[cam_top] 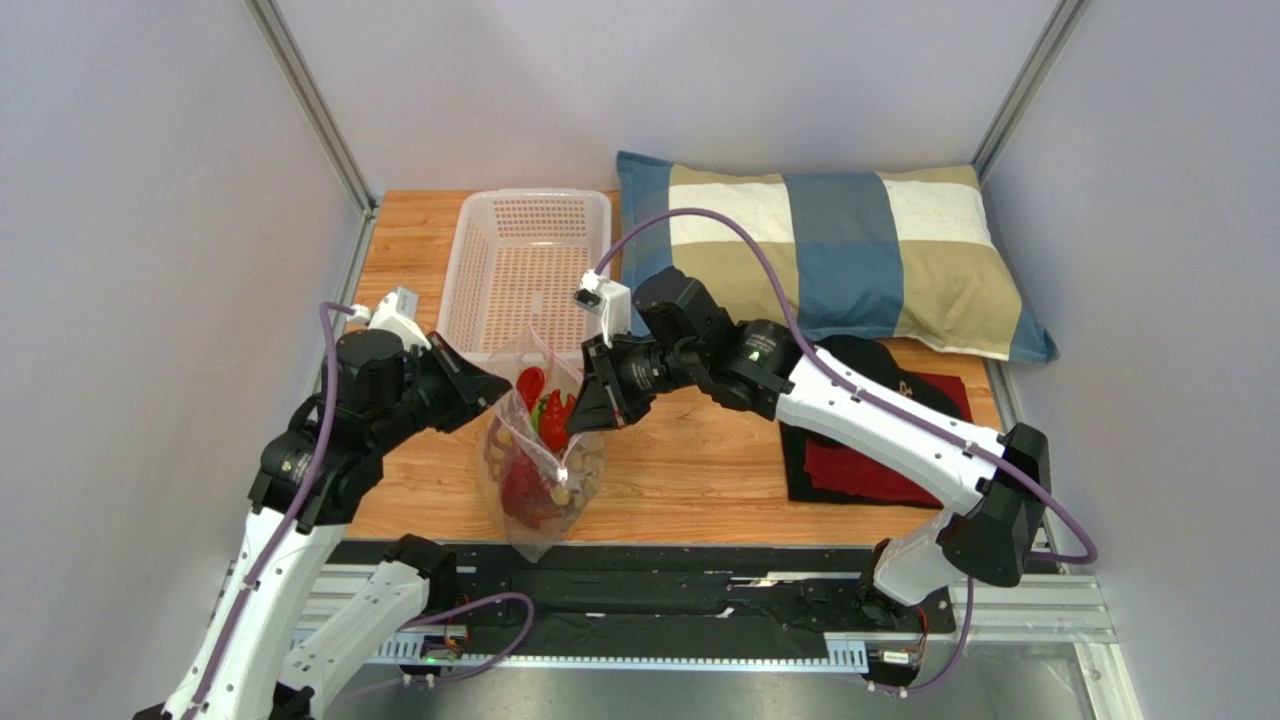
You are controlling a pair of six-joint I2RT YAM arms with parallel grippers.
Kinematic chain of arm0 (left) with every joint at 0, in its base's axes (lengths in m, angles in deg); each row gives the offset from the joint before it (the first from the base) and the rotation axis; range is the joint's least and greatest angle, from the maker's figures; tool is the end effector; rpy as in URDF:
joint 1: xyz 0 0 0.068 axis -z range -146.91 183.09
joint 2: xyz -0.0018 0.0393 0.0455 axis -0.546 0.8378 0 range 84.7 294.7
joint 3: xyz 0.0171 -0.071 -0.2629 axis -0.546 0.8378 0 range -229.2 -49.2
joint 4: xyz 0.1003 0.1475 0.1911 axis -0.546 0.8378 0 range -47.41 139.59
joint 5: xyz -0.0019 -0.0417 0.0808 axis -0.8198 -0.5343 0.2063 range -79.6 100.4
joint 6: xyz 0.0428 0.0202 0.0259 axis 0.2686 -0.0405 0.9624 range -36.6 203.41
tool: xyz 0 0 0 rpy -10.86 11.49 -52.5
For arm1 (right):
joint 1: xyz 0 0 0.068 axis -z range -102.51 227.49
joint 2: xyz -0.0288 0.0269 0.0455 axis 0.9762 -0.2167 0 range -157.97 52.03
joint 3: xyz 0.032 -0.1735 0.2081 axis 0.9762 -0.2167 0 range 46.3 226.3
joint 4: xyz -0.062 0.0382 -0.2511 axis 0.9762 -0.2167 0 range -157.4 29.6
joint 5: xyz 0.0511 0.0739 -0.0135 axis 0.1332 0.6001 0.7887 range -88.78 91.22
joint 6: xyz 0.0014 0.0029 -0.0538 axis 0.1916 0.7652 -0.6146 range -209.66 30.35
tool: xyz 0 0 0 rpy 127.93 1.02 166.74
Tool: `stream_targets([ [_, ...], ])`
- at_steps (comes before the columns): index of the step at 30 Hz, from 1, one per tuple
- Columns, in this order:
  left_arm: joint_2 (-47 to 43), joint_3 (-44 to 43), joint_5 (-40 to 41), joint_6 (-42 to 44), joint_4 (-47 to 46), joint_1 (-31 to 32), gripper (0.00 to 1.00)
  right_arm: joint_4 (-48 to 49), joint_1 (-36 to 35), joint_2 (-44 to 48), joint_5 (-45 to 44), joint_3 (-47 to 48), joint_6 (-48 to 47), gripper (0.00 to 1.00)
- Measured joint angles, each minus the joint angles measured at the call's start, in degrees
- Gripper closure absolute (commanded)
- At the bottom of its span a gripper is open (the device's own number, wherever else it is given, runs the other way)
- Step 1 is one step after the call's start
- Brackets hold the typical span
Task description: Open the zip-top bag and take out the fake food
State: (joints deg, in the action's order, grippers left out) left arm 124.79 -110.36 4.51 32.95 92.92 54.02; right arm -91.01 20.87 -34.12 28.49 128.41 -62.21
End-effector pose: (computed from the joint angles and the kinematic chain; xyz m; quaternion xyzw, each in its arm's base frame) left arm 0.1112 -0.0465 0.3741 -0.1945 0.8398 -0.3306 0.3842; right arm 0.1722 0.2910 0.3595 -0.3227 0.8053 0.4573 0.1954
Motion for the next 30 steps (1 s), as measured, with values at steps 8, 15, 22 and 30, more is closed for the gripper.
stream_targets([
  [8,-2.7,1.2,2.2,0.3,1.8,-0.1,1.0,-6.7,0.0,0.3,-4.0,13.3,-1.6,1.0],
  [15,-3.3,1.2,3.7,1.1,3.5,-0.1,1.0,-10.7,1.0,-1.6,-7.5,24.1,-0.2,1.0],
  [22,-5.5,1.2,4.3,1.4,5.7,0.0,1.0,-7.5,4.5,-2.1,-8.3,32.5,8.5,1.0],
  [30,-6.2,1.2,3.7,2.0,6.3,0.0,1.0,-2.8,7.4,-1.6,-8.8,30.3,17.5,1.0],
])
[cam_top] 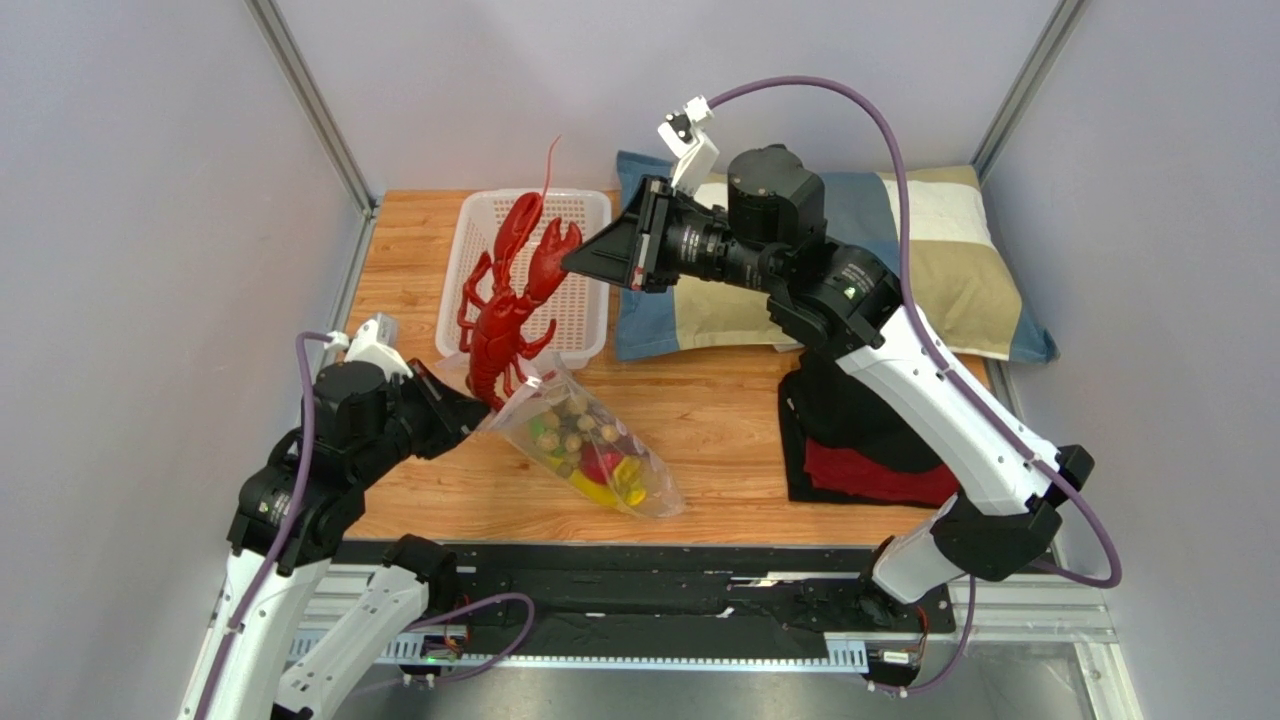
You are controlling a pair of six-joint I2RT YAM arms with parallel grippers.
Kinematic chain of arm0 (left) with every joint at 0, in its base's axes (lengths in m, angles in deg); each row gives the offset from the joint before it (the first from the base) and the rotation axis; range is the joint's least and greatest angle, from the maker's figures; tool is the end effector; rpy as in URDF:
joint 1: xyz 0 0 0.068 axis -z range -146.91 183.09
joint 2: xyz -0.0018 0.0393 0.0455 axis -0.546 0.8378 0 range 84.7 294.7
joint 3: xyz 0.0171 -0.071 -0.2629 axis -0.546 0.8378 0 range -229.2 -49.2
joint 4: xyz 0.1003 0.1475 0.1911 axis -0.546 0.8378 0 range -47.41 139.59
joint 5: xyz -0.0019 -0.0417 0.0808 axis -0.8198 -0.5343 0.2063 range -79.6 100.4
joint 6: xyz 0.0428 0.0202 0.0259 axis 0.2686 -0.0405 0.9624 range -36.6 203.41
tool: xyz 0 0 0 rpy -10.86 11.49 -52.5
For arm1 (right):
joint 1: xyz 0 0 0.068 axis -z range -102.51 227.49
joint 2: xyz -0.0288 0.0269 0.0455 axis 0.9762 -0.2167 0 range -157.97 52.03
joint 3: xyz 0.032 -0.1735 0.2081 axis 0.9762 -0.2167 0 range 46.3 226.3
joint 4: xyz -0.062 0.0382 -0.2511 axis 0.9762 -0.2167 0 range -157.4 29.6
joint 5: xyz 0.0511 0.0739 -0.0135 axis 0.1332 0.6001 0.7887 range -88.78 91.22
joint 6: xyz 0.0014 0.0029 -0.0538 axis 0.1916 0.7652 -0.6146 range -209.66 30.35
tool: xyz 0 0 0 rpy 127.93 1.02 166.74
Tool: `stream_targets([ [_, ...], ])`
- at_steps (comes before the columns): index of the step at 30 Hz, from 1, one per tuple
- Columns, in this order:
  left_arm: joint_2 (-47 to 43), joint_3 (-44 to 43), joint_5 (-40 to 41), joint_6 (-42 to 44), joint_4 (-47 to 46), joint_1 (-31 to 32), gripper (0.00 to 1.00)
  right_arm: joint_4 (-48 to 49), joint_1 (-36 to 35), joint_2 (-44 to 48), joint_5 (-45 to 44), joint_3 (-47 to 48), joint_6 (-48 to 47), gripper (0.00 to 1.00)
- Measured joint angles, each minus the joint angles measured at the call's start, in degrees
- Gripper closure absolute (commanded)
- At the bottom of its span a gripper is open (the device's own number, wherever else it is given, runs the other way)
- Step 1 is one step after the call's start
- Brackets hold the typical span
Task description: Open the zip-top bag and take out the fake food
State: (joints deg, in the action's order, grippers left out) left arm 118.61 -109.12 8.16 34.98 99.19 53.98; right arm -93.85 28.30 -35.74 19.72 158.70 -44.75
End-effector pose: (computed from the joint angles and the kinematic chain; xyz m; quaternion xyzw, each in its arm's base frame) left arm 0.0827 -0.0331 0.3664 -0.1973 0.8457 -0.2958 0.3979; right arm 0.1965 0.2449 0.5174 -0.1325 0.7451 0.5532 0.3482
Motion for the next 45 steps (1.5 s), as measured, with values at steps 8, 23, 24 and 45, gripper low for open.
stream_targets([
  [8,0.7,0.5,-7.7,0.7,-4.0,-0.1,1.0,9.0,-4.7,-1.2,-7.9,-6.3,-2.9,1.0],
  [23,-0.2,1.2,-2.8,0.5,0.5,0.0,1.0,2.5,-3.8,-1.1,-13.1,8.4,-3.4,1.0],
  [24,-0.2,1.0,-2.4,0.6,0.9,0.0,1.0,3.2,-2.8,-0.3,-13.1,8.4,-3.4,1.0],
  [45,0.9,-7.5,4.0,9.1,6.7,0.0,1.0,19.2,9.6,-30.6,-4.4,6.6,-7.4,1.0],
])
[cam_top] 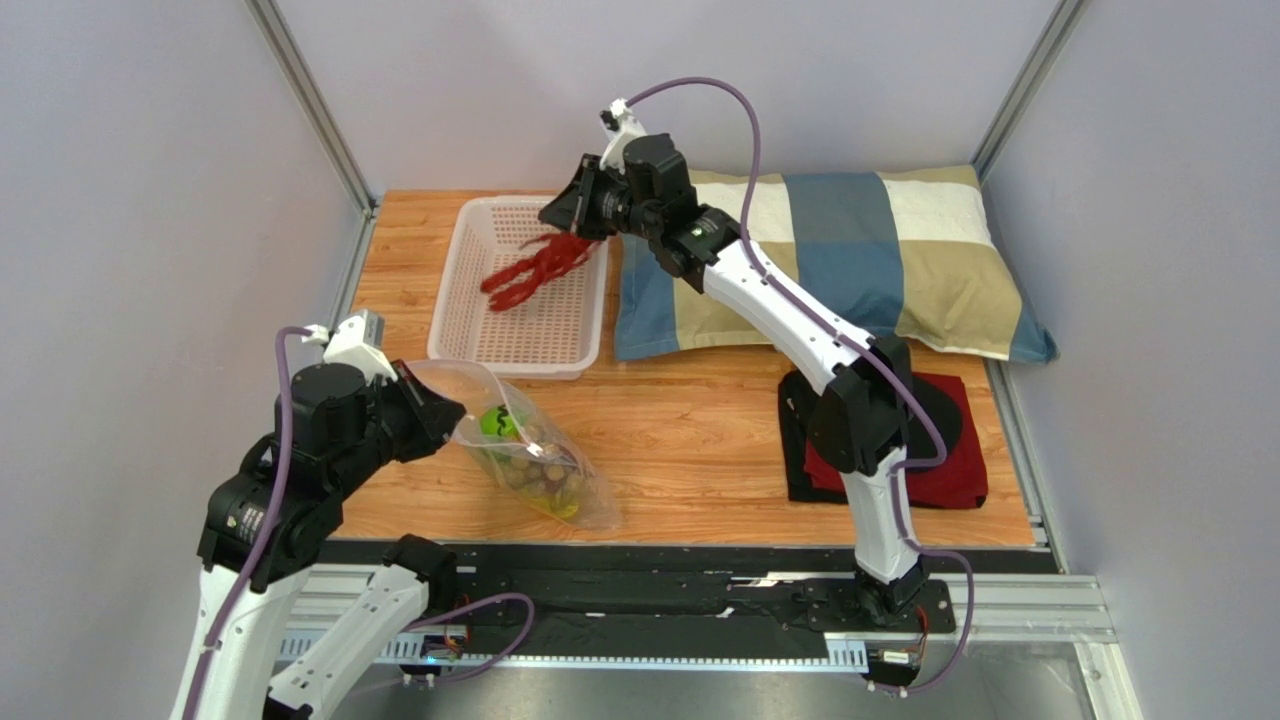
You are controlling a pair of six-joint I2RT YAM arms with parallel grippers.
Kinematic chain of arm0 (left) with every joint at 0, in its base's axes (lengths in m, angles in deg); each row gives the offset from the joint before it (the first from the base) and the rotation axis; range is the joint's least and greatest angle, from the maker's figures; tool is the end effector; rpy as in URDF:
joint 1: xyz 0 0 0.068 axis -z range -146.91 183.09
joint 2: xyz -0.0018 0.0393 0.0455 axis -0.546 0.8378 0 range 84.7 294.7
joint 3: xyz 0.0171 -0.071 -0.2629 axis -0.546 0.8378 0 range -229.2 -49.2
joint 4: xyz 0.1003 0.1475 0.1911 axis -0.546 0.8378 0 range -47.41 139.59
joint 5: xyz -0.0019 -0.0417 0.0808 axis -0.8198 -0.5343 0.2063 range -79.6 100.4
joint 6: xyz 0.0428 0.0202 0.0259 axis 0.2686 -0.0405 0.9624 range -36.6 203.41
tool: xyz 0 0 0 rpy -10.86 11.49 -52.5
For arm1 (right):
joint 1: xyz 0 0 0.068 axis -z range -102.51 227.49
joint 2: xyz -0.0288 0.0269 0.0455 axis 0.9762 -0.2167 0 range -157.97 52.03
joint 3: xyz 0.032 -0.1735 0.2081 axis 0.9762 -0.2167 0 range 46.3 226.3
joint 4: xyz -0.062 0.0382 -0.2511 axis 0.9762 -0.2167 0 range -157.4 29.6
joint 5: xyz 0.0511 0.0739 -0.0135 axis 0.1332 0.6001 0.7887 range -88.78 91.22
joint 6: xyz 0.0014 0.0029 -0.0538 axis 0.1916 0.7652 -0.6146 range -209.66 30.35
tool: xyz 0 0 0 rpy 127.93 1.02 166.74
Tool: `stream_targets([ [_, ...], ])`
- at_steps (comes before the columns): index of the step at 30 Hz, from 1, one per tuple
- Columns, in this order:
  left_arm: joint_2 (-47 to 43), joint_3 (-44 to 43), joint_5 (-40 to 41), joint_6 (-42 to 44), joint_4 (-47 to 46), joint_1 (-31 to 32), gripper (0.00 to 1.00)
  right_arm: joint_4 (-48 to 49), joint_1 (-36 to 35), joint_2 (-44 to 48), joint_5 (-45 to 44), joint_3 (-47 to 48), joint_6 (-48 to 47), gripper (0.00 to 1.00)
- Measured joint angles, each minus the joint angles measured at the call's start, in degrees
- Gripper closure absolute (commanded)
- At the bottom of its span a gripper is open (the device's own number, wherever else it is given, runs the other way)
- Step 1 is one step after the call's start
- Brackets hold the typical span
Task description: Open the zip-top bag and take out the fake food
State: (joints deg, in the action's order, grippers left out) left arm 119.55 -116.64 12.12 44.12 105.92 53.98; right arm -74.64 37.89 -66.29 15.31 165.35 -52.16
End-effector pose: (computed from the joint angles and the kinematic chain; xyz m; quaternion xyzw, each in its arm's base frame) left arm 0.0672 -0.0245 0.3909 -0.1463 0.8567 -0.2366 0.4343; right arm 0.3758 0.3221 0.3837 -0.0902 0.7779 0.4582 0.4204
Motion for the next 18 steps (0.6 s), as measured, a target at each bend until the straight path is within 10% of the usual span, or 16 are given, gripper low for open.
stream_targets([
  [5,2.6,-3.7,1.4,1.7,1.7,0.0,1.0,-7.9,0.9,-7.7,0.0,12.7,-1.9,0.98],
  [18,1.7,-4.6,2.5,3.0,3.1,0.0,1.0,-18.6,1.5,-1.4,0.7,-1.2,-7.8,0.37],
])
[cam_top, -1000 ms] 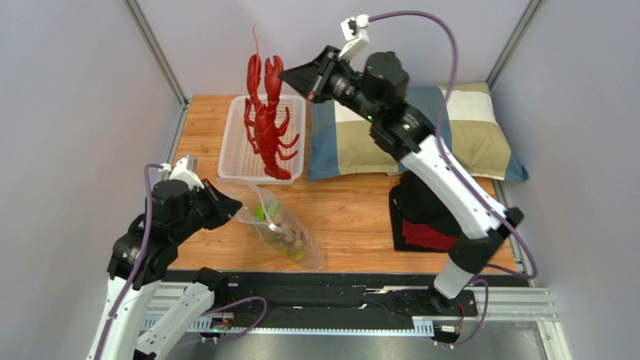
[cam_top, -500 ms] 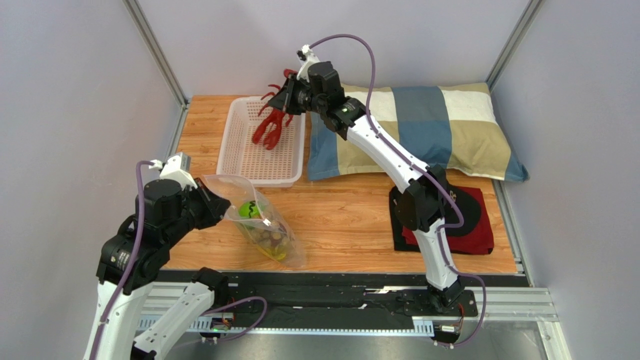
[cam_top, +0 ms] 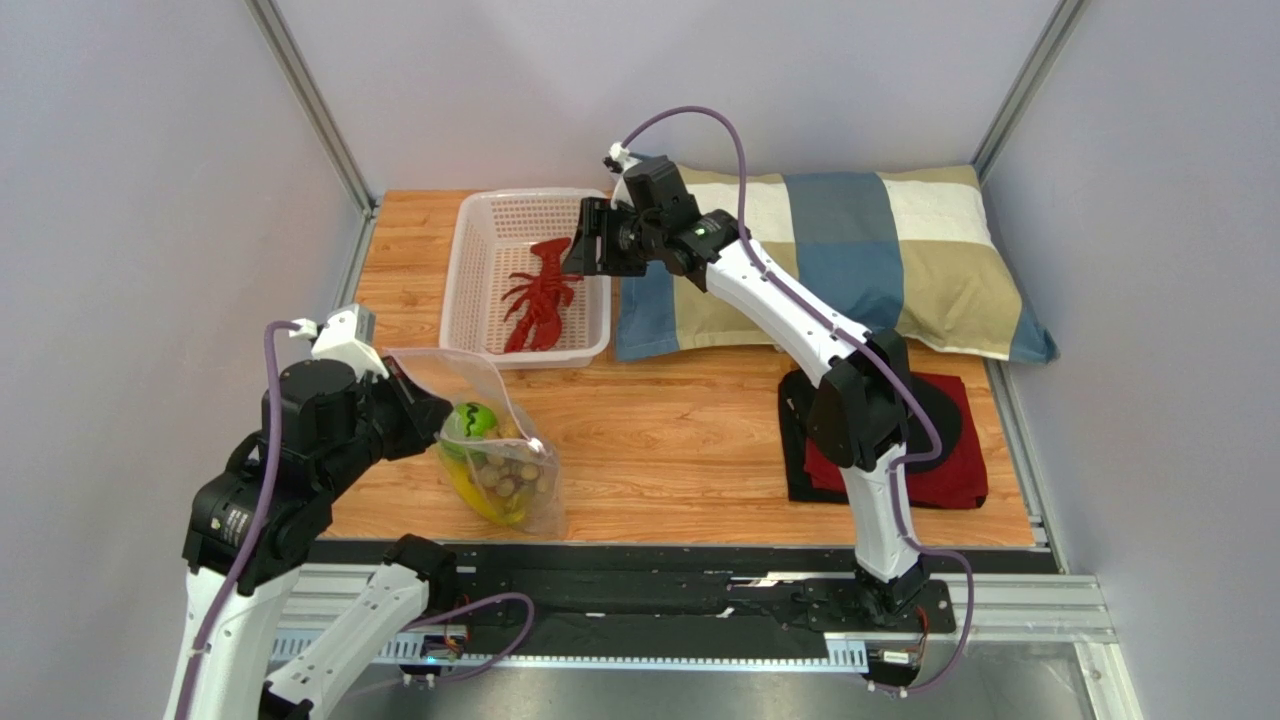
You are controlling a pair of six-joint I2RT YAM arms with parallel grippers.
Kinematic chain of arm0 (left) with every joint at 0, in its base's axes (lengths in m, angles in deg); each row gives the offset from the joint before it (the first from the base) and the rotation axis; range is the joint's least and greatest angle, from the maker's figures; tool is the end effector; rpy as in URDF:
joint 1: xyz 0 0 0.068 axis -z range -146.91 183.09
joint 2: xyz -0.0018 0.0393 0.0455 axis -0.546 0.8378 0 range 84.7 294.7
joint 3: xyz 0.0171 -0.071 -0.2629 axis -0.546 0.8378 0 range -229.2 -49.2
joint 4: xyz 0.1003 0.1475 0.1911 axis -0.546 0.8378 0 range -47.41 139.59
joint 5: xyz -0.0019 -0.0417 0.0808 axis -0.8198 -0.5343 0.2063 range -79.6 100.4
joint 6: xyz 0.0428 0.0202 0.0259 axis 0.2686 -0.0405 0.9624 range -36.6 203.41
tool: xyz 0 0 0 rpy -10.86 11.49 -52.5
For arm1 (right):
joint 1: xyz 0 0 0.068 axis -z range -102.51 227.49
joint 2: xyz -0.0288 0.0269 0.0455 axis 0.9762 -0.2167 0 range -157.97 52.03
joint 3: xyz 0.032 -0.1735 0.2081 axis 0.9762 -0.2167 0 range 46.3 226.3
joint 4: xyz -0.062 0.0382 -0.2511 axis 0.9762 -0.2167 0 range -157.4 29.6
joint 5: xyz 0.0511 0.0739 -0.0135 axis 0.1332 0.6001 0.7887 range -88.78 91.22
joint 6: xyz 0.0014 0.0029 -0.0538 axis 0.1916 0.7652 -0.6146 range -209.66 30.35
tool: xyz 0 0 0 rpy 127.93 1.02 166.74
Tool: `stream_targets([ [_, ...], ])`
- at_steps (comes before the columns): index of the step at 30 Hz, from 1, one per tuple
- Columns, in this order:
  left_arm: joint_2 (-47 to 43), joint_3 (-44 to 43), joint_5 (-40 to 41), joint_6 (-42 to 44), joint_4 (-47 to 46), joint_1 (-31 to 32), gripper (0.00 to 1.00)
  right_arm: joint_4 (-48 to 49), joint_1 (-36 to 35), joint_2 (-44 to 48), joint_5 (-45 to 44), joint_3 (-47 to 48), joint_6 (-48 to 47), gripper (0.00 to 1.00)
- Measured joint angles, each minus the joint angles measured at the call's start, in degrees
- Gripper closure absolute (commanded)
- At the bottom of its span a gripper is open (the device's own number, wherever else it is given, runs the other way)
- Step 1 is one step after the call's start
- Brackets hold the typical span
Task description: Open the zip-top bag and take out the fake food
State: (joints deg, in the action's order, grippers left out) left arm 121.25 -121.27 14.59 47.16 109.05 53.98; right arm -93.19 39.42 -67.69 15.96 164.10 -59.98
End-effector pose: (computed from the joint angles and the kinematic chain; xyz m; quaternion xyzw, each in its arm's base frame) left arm 0.0629 -0.0212 0.4056 -0.1340 0.8593 -0.2077 0.4478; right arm 0.3776 0.3073 0.3328 -0.1237 0.8718 0.3508 0.3187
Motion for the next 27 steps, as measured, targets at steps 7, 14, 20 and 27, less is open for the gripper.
stream_targets([
  [7,0.1,-0.9,0.4,0.7,1.6,0.0,1.0,-5.8,-0.4,-7.6,0.3,11.5,0.2,0.26],
  [14,4.1,0.1,-6.2,1.0,-3.4,0.0,1.0,-18.8,-1.4,1.7,1.1,10.7,-3.8,0.26],
  [20,10.0,1.3,-11.7,1.0,-10.0,0.0,1.0,-22.9,-6.1,17.2,2.1,5.9,-6.1,0.78],
  [27,17.0,1.5,-15.6,1.0,-16.0,0.0,1.0,-25.7,-14.8,20.6,2.8,11.1,-9.2,0.73],
])
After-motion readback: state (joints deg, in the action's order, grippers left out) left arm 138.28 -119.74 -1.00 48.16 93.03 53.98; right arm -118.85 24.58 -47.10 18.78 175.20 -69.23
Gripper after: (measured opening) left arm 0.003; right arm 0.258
